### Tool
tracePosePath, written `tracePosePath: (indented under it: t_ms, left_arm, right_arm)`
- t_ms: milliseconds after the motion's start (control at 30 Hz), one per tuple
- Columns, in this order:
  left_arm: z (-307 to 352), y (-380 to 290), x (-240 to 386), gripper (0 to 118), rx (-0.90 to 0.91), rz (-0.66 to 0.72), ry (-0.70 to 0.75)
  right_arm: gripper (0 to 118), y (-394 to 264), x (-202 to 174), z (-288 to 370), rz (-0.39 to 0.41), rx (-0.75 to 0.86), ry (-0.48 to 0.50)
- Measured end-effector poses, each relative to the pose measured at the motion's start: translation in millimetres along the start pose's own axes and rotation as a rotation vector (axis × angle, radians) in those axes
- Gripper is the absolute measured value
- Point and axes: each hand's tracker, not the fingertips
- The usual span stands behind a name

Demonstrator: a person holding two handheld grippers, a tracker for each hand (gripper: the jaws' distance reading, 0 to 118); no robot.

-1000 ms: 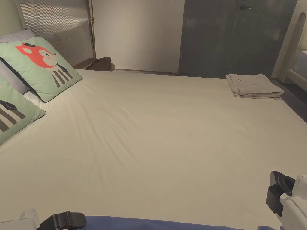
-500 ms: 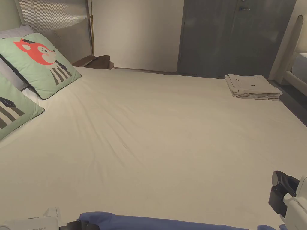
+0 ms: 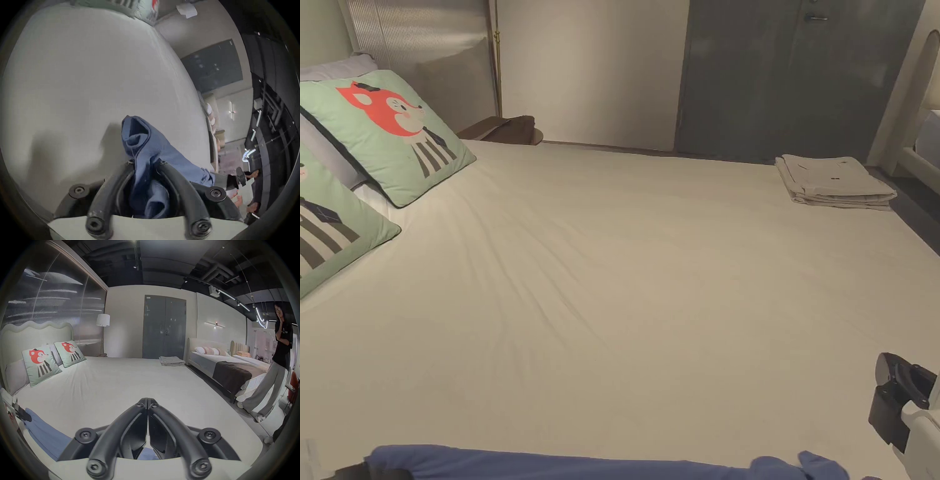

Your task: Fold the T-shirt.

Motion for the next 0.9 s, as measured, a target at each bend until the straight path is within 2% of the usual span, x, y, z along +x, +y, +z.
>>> tracePosePath:
  t_ms: [100,267,300,433,767,867,900]
  left_arm:
    - [9,2,7,7,0.003,-0.042,-0.001]
    - [6,-21,73,7,-0.006,-0.175,-0.12]
    - [-3,-14,66,7,-0.022,-0.206,-0.141]
    - [-44,-40,111,7,-0.123,-0.33,-0.168]
    - [-152,-124,182,7,-0.289,-0.497,-0.096]
    - [-170,-145,192,8,-0.259,-0.539,-0.019]
    - [-173,-147,191,11,-0.228,-0.537,0.001]
  right_arm:
    - [0,-3,-2,-5,0.001,-0.002,0.016]
    - [0,-2,-4,-4,0.0,0.0,0.03]
    - [0,-2,-3,-4,-0.002,0.001,0.031]
    - [0,0,1,3,-0.016,0.012,0.028]
    - [0,-4,23,16,-0.039,0.019,-0.005]
    - [0,-6,27,18,-0.047,0.018,-0.016]
    - [0,-7,28,18,-0.052,0.017,-0.019]
